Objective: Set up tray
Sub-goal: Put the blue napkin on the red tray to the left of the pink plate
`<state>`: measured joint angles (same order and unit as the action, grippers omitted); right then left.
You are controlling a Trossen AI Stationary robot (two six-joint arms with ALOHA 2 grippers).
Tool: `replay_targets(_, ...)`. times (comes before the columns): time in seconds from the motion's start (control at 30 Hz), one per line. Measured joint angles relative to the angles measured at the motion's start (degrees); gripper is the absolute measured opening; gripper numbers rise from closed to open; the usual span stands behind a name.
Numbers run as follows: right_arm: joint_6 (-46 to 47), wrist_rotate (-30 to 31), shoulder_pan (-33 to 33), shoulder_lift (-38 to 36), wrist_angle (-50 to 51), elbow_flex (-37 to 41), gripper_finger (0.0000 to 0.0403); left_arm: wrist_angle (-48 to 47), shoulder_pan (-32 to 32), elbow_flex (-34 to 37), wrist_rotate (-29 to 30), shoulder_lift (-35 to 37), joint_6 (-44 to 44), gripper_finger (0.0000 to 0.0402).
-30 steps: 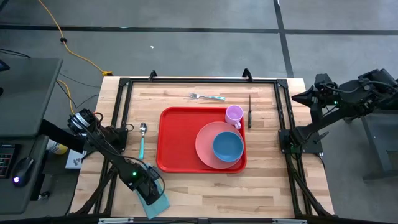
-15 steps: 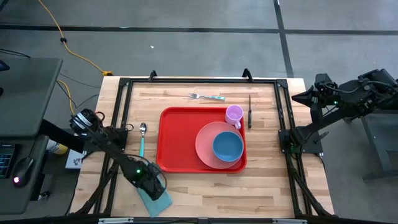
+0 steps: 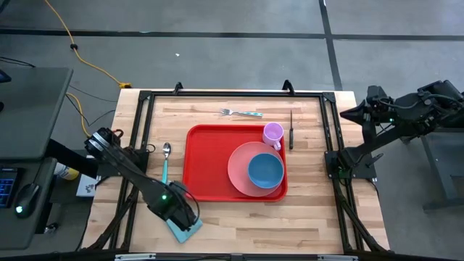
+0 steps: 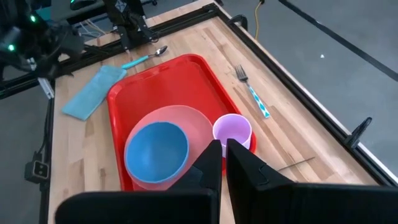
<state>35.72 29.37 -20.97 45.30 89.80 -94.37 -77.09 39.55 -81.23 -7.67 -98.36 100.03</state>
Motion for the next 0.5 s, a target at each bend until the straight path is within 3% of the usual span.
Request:
replay_targets(0.2,-0.5,-0.77,-0.02,0.0,0.0,0.0,0.0,-8.71,0.04,-2.86,-9.6,-2.0,3.04,0.0266)
replay_targets(0.5,-2.85,-3.38,-0.02,0.0,-0.01,0.0,0.0,1.57,0.09,-0.6,-10.73,-2.2,4.71,0.0241)
